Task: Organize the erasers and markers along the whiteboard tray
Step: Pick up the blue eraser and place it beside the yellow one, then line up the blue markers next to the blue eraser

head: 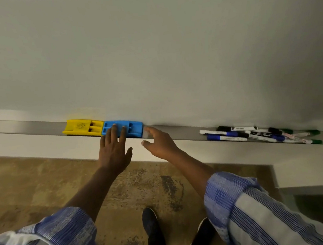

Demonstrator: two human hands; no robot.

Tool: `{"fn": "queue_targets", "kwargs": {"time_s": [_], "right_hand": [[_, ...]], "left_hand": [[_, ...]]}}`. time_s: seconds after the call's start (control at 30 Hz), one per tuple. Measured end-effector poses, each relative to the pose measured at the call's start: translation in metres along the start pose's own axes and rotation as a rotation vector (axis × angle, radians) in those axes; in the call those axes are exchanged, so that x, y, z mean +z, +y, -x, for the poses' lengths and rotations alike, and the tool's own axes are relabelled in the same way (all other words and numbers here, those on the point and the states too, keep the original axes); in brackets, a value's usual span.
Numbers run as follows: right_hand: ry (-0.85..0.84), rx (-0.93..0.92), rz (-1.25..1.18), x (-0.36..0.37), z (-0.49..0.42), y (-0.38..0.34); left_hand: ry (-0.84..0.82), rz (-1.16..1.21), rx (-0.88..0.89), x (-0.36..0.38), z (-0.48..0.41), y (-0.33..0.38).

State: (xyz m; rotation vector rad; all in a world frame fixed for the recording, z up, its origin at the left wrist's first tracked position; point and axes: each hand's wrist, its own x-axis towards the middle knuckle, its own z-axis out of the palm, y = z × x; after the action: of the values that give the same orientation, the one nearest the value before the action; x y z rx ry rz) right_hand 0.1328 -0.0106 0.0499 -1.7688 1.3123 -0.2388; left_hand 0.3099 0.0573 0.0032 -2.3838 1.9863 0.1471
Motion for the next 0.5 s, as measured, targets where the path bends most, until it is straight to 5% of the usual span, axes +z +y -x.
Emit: {"fn": "queue_targets", "kwargs": {"time_s": [0.3, 0.5], "right_hand": [[0.531, -0.136, 0.377, -0.088, 0.063, 0.094], [0.454, 0.025, 0.674, -0.129, 0.083, 0.160]], "left_hand": [[0.021, 0.051, 0.285, 0.016, 0.002, 0.099], [-0.120, -0.011, 0.333, 0.029, 0.008, 0.151]]}}
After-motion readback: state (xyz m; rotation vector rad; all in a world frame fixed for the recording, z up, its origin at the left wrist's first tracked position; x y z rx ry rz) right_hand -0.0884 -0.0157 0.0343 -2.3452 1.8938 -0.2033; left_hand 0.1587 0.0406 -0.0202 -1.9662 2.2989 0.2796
